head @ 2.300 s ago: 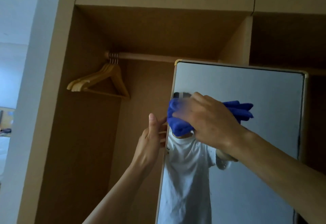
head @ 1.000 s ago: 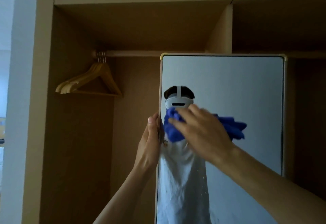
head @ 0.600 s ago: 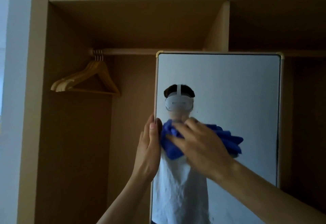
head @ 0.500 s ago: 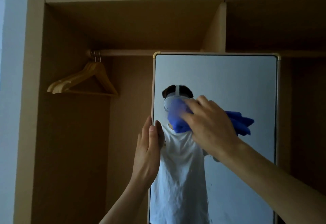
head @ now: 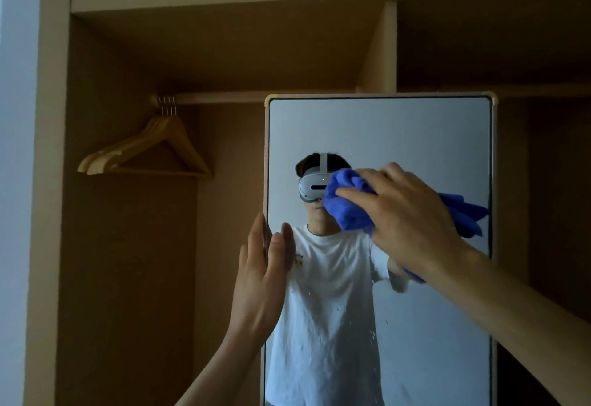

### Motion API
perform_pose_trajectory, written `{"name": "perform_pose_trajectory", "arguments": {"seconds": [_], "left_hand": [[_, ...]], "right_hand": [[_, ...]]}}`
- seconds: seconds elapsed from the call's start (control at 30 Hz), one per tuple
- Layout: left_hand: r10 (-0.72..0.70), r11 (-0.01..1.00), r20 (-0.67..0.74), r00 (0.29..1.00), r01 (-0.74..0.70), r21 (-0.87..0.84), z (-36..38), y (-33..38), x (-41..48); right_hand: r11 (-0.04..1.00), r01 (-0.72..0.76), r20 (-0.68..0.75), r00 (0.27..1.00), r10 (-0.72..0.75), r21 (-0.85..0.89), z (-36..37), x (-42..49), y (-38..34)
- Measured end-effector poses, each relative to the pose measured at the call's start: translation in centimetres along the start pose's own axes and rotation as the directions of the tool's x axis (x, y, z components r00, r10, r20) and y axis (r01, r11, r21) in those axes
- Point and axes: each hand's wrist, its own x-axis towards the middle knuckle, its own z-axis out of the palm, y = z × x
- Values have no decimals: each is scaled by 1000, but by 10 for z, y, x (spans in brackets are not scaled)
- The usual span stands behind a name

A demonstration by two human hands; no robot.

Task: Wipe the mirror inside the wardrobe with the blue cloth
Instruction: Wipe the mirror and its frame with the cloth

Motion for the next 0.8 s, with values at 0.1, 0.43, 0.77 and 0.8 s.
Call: {"name": "perform_pose_trajectory", "arguments": {"seconds": [0.1,0.43,0.77,0.8], "left_hand": [[-1,1000,-10,1000,1,15,3,4,-3],[-18,994,-26,999,20,112,13,13,-10],[-28,986,-46,999,35,164,17,9,-16],[-27,985,-49,998,35,166,17,9,-16]], "right_hand": [[996,92,12,996,-91,-16,6,-18,-6],[999,23,37,999,-24,39,-2,-10,18],[976,188,57,979,-194,107,18,-68,-9],[985,148,42,988,-151,84,16,-60,-2]]}}
